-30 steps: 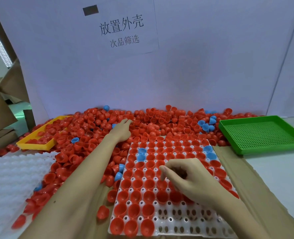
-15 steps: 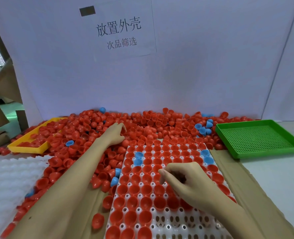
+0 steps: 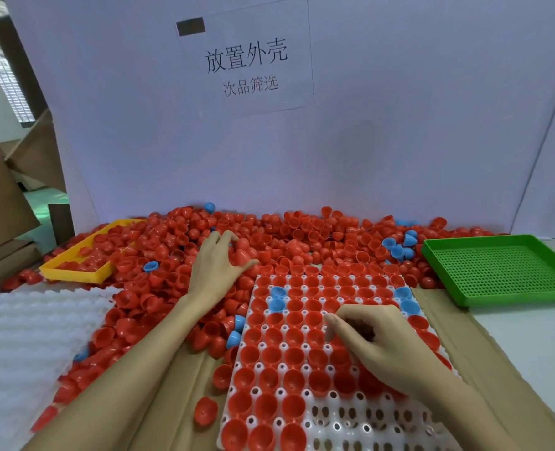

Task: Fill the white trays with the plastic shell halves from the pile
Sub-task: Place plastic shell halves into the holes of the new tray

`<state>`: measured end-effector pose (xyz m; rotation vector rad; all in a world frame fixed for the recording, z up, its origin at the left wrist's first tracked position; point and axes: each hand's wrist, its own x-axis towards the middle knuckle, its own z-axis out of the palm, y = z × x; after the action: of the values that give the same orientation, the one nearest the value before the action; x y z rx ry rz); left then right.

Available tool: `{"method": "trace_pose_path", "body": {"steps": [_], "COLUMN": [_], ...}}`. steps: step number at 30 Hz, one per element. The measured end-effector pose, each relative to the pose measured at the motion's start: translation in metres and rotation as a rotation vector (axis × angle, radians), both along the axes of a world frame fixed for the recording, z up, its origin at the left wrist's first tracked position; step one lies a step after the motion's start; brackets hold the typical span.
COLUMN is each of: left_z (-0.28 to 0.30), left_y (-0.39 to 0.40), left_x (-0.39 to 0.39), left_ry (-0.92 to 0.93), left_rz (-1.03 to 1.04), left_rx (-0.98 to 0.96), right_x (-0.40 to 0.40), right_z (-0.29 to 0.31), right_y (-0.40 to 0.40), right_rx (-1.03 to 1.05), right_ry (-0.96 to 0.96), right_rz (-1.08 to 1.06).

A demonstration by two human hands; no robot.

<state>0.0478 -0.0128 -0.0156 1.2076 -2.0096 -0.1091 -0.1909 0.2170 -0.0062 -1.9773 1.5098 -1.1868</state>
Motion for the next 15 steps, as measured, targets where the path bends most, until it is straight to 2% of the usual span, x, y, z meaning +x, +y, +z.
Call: {"method": "trace_pose_path", "body": {"steps": [3,7,12,15], "left_z": [0.001,0.000,0.007,0.010], "left_y": [0.022,0.046,0.080,0.103], "left_x": [-0.008,-0.017,-0.024,-0.029], "left_ry": [0.152,0.259,0.375,0.415], "left_rz": [-0.010,-0.059,-0.186,-0.346], "left_rx": [0.103,0.198,0.142,0.120], "right_x": [-0.002,-0.006,-0.007,-0.002], "right_z": [0.000,-0.001,-0.003,-0.002], "right_y": [-0.001,-0.002,-0.003,-0.004], "right_rx": [-0.003,0.000,-0.026,-0.059], "right_ry": [-0.001,0.017,0.013,-0.116], "right_rz": [-0.013,-0.040,-0.070,-0.106]}}
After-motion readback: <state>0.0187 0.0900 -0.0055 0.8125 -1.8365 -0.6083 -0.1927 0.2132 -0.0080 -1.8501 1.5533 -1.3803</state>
